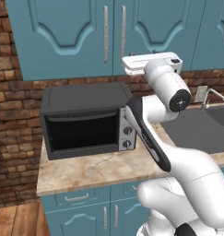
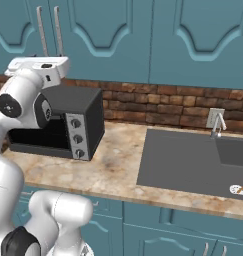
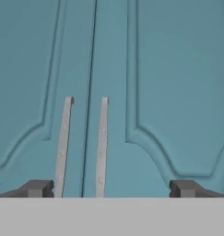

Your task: Open the cabinet directly in front. Then move the liquor and the mug to the dining counter with the jar on it.

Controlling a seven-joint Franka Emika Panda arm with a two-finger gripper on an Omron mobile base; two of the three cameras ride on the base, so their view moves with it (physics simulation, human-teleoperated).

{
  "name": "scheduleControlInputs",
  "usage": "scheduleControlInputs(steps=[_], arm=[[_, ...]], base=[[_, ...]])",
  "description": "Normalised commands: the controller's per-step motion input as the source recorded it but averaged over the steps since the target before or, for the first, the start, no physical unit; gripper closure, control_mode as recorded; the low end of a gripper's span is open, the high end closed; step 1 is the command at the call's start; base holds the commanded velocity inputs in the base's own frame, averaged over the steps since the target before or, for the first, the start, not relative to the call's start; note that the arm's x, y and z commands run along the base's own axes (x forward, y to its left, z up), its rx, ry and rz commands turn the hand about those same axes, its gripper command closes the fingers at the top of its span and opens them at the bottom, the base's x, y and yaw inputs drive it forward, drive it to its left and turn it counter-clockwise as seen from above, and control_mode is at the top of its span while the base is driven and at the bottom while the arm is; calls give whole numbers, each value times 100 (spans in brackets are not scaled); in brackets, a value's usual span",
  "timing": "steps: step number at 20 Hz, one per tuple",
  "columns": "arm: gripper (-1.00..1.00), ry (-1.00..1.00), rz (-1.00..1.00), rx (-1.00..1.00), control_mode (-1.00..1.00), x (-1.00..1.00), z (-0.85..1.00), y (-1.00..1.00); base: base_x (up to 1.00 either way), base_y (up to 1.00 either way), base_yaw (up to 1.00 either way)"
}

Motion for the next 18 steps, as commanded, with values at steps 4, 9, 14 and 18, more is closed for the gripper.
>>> scheduleControlInputs(steps=[4,9,14,18], arm=[[-100,0,0,0,-100,41,1,0],[-100,0,0,0,-100,41,0,0],[-100,0,0,0,-100,40,0,6],[-100,0,0,0,-100,44,0,14]], base=[[0,0,0],[0,0,0],[0,0,0],[0,0,0]])
